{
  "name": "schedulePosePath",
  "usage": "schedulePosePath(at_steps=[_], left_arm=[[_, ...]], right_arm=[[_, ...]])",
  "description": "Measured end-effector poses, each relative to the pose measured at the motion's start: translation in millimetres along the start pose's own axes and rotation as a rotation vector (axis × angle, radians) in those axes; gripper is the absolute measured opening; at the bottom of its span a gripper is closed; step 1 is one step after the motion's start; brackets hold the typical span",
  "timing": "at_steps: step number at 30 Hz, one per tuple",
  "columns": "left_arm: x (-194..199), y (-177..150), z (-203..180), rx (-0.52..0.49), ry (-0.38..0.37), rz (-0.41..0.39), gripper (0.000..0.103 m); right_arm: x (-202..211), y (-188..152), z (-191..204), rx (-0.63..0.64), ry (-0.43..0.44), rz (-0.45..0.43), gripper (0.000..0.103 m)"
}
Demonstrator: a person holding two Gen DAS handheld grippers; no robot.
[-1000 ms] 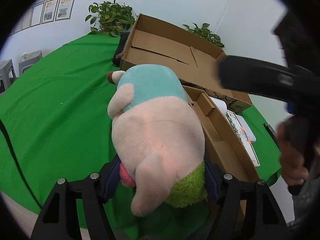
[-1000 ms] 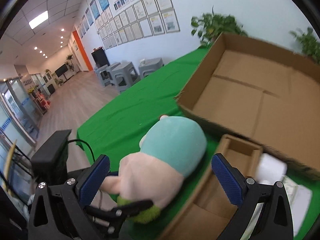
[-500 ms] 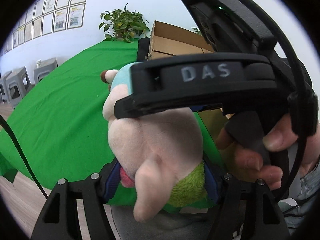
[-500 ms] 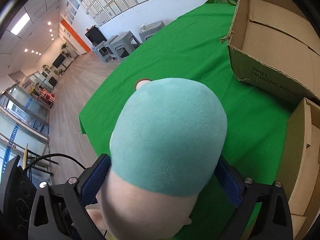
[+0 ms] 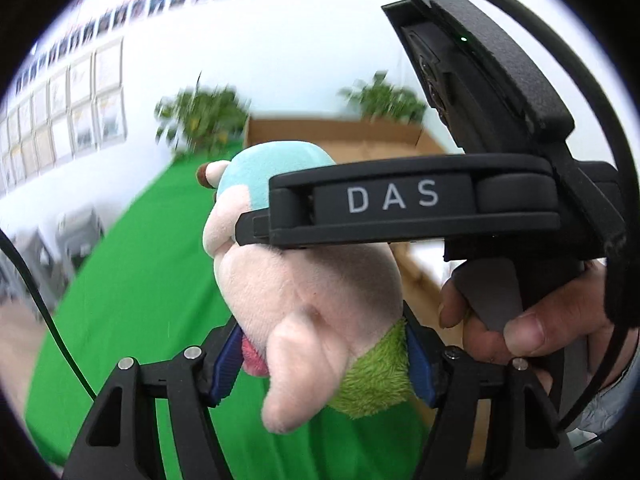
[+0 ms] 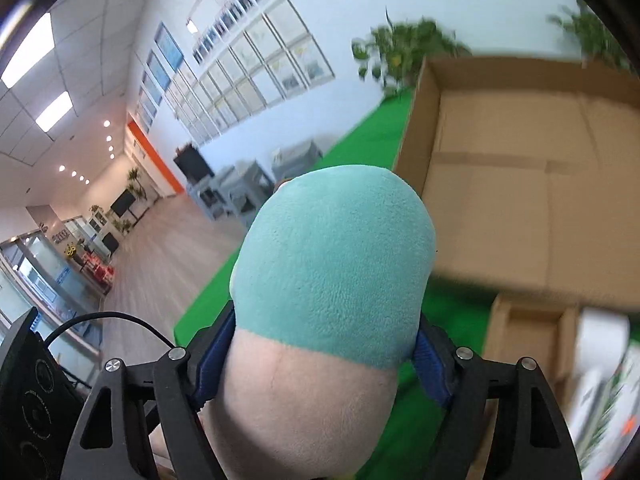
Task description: Organize objects
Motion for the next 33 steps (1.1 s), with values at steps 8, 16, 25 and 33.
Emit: schedulePosePath(at_steps=[8,16,25,33], left_arm=[[-56,120,-24,-0.056,-0.084,-0.157,0.069],[-109,97,0,-0.036,-0.08,-0.027,0.069],[-170,75,28,0.022,-0.038,0.113,0.071],[-171,52,37,0.012,0.024,0.159,0.081]], right_arm=[[80,124,-71,0.085,-0.086,-0.158,0.075],[17,117,-172,-0.02,-0.065,-0.075,0.075],[-121,66,-214,-0.101,-0.019,0.055,0.074],[-160,45,-228,-0.075,-0.036,0.106,0.077]])
Point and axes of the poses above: each gripper's, at about its wrist camera, not at the fingertips, and x roughly against the way its jaws point, z to its left, y to its top, the point moved 6 cm from there along -x, roughly the way its jaws point, and after that the axes turned 15 degrees about x, right-handed, at the moved point
